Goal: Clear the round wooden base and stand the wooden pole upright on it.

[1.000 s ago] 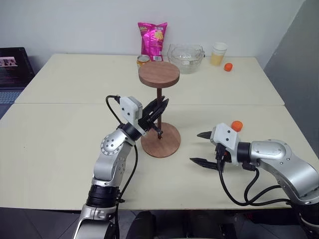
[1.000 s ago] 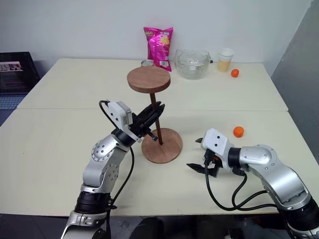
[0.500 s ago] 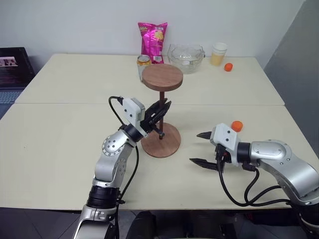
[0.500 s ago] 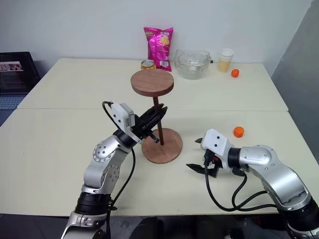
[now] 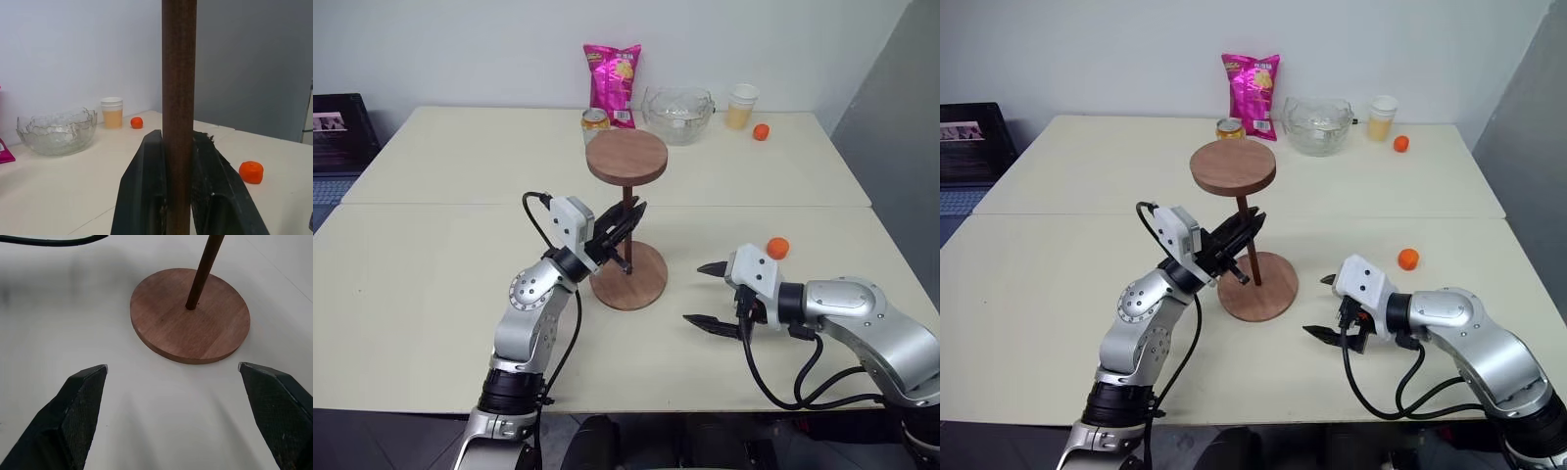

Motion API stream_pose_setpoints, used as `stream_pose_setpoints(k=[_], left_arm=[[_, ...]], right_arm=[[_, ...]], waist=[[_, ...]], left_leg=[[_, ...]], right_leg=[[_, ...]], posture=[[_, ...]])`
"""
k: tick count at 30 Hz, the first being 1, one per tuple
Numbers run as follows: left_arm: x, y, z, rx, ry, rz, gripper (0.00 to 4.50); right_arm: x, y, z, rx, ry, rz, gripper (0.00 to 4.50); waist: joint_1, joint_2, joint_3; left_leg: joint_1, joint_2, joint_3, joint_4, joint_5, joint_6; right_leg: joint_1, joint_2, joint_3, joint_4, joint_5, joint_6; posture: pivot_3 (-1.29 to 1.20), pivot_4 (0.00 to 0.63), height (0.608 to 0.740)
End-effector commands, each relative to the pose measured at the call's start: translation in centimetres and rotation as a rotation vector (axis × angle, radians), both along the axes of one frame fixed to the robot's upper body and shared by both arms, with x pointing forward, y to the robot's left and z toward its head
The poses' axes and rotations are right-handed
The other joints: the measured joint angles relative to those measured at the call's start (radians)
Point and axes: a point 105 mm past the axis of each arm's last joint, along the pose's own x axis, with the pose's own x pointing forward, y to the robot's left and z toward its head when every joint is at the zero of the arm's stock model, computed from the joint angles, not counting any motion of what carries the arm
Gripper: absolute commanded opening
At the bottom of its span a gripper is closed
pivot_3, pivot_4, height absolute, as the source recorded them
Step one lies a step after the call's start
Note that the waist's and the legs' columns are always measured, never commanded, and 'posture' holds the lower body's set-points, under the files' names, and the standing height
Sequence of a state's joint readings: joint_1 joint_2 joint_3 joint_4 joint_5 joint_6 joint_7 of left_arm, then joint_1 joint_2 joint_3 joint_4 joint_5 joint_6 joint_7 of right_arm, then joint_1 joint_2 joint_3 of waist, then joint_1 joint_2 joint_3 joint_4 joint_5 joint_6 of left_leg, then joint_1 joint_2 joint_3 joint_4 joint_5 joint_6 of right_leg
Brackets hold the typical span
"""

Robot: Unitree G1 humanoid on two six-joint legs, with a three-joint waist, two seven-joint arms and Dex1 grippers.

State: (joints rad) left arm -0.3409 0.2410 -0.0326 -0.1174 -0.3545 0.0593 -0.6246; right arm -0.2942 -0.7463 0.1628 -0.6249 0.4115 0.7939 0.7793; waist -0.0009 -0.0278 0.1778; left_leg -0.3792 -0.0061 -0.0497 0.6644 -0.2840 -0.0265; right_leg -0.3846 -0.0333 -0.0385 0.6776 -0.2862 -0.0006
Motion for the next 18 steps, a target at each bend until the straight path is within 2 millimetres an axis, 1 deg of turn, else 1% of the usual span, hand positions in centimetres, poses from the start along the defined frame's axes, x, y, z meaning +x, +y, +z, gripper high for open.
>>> stream_pose_setpoints(k=[1, 8, 12, 15, 17, 18], left_arm=[[0.0, 0.7, -1.9, 0.048, 0.067, 0.023, 0.26], [0.2, 1.1, -4.0, 0.102, 0.126, 0.046, 0.26], [0.8, 1.5, -5.8, 0.146, 0.19, 0.073, 0.26], [1.1, 1.6, -6.5, 0.167, 0.22, 0.077, 0.26], [1.2, 1.7, -6.9, 0.176, 0.232, 0.086, 0.26], [1.3, 1.8, -7.0, 0.177, 0.238, 0.091, 0.26]], right_arm=[[-0.1, 0.2, 1.4, 0.024, -0.048, 0.0, 4.5], [-0.1, 0.3, 1.3, 0.023, -0.047, -0.002, 4.5], [-0.1, 0.4, 1.2, 0.022, -0.047, -0.005, 4.5], [-0.2, 0.4, 1.2, 0.021, -0.048, -0.004, 4.5], [-0.2, 0.4, 1.2, 0.021, -0.048, -0.005, 4.5], [-0.2, 0.4, 1.1, 0.021, -0.048, -0.005, 4.5]], waist=[[0.0, 0.0, 0.0], [-0.001, 0.0, -0.001], [-0.001, 0.001, -0.004], [-0.001, 0.001, -0.004], [-0.001, 0.001, -0.006], [-0.001, 0.001, -0.007]], left_leg=[[0.0, 0.0, 0.0, 0.0, 0.0, 0.0], [0.001, 0.0, 0.0, 0.0, 0.0, 0.0], [0.002, 0.0, 0.0, 0.0, 0.0, 0.0], [0.007, 0.0, 0.0, -0.001, 0.0, 0.001], [0.015, 0.0, 0.0, -0.003, -0.001, 0.001], [0.015, 0.0, 0.0, -0.003, -0.001, 0.001]], right_leg=[[0.0, 0.0, 0.0, 0.0, 0.0, 0.0], [0.0, 0.0, 0.0, 0.0, 0.0, 0.0], [0.001, 0.0, 0.0, 0.0, 0.0, 0.0], [0.007, 0.0, 0.0, 0.0, 0.0, 0.0], [0.014, 0.0, 0.0, -0.002, -0.003, 0.005], [0.014, 0.0, 0.0, -0.002, -0.004, 0.005]], posture=[[0.0, 0.15, 0.74], [0.0, 0.15, 0.74], [0.0, 0.15, 0.74], [0.0, 0.15, 0.74], [0.0, 0.15, 0.74], [0.0, 0.15, 0.74]])
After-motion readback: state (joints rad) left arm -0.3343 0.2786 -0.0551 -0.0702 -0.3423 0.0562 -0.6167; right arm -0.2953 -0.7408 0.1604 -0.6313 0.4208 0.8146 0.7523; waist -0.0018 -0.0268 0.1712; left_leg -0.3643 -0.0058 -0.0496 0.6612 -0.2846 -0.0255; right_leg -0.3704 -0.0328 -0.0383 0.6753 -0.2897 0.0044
